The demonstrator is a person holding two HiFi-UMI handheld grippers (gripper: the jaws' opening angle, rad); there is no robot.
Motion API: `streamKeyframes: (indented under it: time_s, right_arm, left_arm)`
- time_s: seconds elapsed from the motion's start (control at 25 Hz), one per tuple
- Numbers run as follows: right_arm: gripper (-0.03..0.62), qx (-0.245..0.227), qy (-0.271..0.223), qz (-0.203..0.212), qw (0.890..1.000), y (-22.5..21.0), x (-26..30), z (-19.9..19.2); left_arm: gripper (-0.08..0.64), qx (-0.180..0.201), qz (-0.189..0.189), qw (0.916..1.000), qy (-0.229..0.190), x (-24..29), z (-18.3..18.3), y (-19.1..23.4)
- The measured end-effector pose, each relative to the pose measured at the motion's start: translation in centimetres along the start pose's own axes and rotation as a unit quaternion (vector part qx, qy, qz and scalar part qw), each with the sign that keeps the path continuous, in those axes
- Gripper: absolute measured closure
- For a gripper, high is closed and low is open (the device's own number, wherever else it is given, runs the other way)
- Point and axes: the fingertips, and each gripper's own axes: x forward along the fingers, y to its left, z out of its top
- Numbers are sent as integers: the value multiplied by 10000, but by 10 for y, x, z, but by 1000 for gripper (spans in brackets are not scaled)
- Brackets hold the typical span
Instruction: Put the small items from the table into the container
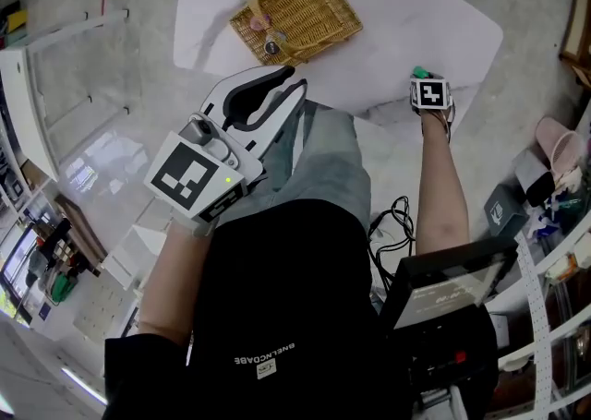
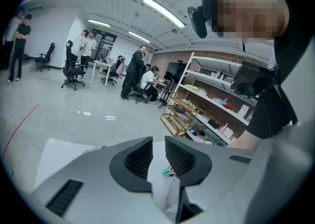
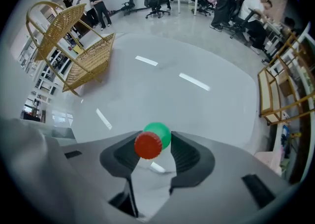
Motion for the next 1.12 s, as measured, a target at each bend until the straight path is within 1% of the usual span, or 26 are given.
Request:
streamKeyframes:
  time_s: [0.12,0.28,0.44,0.56,0.64,0.76,0.84,1.0,1.12]
  right_arm:
    - [416,-196,-152,41,9997,12,-16,15]
    - [416,-556,-305,189,9978,35,-43,41]
    - [416,-960,-469,342,9937,58,-73,73]
    - [416,-1196,-648,560,9891,82,-96,100]
    - [416,-1370,-766,662,9854,96,-112,117]
    - [416,-1663,-948,752,9786,117,-136,144]
    - [416,-1859,-1035,804,9738,133,-150,161]
    - [416,-2331,-1159,842,9619,162,-179,199]
    - [416,-2672,-1160,905,9523,185,-197,213]
  left_arm:
    - [500,-102,-3,9996,-261,-4,11,-3]
    - [500,-9,-77,9997,-223,-12,11,-7]
    - [500,-7,-109,9990,-428,-22,21,-10]
    - [500,-6,-120,9985,-530,-33,26,-10]
    - [500,-28,-103,9982,-594,-38,28,-9]
    - [500,-99,-24,9967,-804,-48,31,-5]
    - [500,-95,34,9963,-854,-58,29,2]
    - [500,-187,126,9943,-1044,-76,30,16]
    - [500,-242,182,9932,-1125,-88,25,20]
